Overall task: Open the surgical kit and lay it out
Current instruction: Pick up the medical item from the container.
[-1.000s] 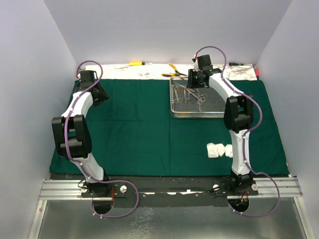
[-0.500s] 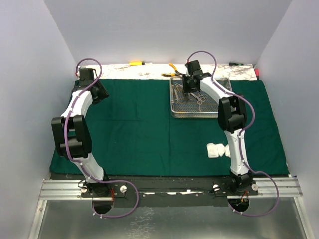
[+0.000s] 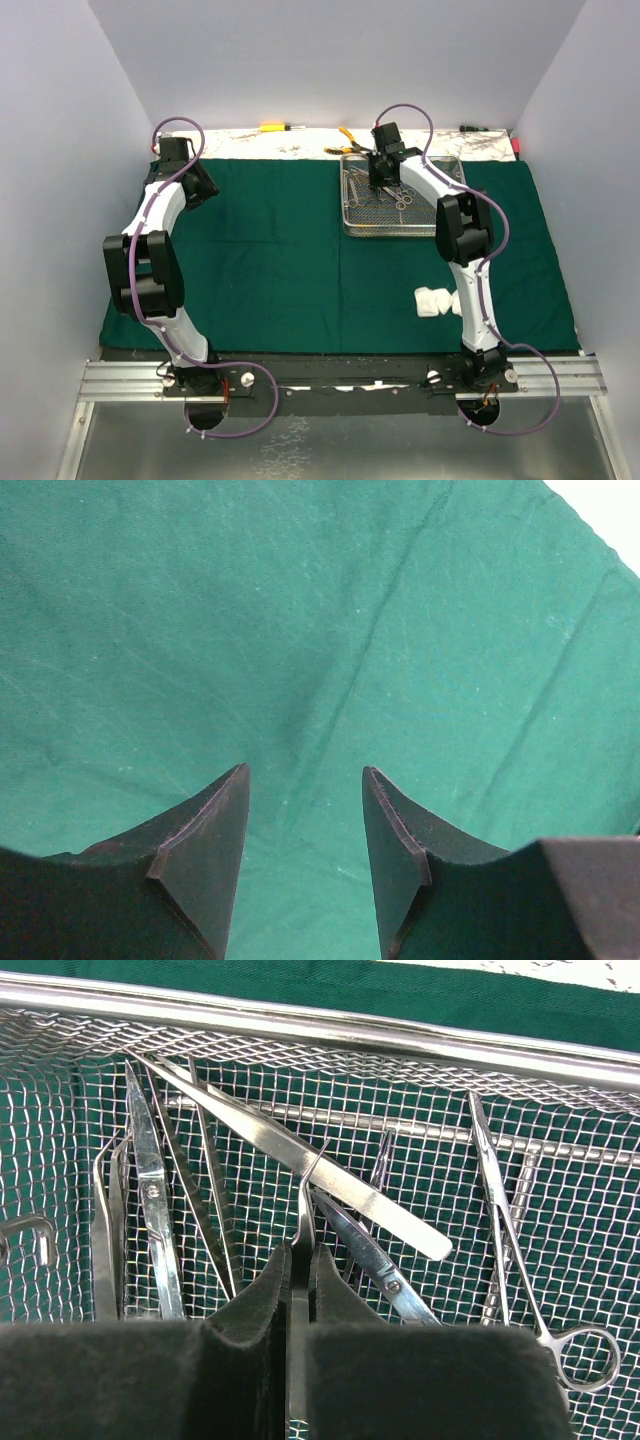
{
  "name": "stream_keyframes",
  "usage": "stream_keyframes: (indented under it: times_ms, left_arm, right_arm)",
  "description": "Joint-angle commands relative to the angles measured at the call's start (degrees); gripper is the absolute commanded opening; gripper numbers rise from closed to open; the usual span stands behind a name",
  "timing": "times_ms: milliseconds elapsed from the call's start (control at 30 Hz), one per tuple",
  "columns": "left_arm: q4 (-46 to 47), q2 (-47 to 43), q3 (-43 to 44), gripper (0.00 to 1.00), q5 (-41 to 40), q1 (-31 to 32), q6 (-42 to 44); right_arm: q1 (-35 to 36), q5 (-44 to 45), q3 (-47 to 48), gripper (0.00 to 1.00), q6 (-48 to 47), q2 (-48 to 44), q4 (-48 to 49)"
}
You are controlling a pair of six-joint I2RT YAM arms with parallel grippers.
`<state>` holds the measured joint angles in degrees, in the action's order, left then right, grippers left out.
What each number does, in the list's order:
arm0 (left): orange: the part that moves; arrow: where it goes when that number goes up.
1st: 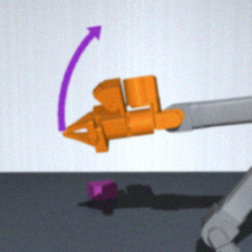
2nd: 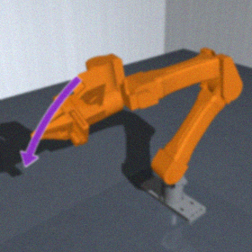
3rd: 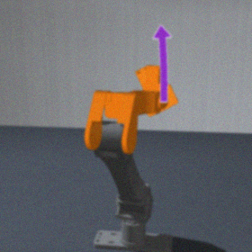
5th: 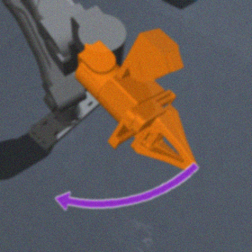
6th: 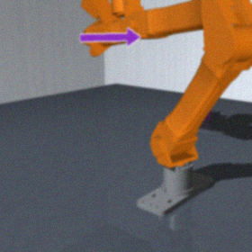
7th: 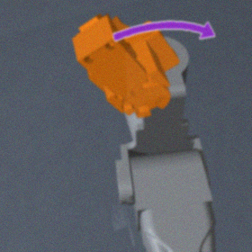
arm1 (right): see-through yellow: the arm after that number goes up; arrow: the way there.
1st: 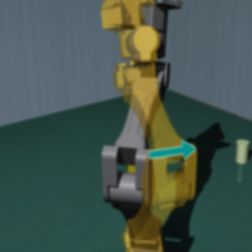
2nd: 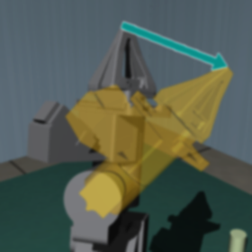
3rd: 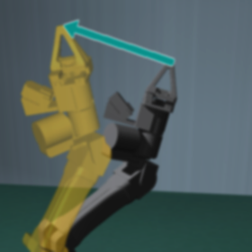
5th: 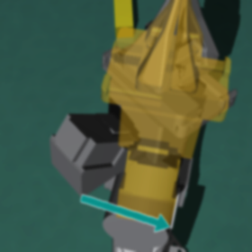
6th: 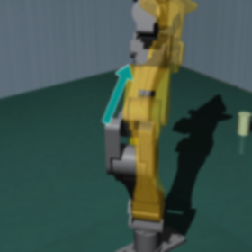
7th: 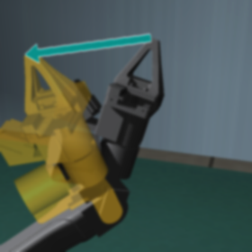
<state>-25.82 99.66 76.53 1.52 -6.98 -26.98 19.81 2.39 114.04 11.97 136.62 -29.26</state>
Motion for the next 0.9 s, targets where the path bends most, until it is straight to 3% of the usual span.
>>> stream_keyframes:
  times_ms: [0,267,533,700,867]
  left_arm:
    - [0.3,-1.2,1.9,0.51,1.8,0.3,0.2]
    - [0.3,-4.3,2.8,0.51,4.3,0.3,0.7]
    - [3.9,-7.7,1.5,0.51,15.7,1.5,-2.3]
    - [9.5,-10.5,-1.2,0.52,22.8,6.7,-4.6]
    - [12.7,-12.9,-3.0,0.53,22.7,14.1,-5.3]
  right_arm:
    - [1.2,-0.4,0.3,0.01,1.0,-2.0,0.8]
    - [1.2,-5.1,-7.9,0.01,5.8,-16.4,8.3]
    - [1.3,-10.8,-11.6,0.01,14.0,-24.6,8.6]
    - [1.6,-13.1,-15.4,0.01,20.4,-29.0,10.1]
    - [2.0,-11.5,-21.0,0.01,22.9,-33.9,10.6]
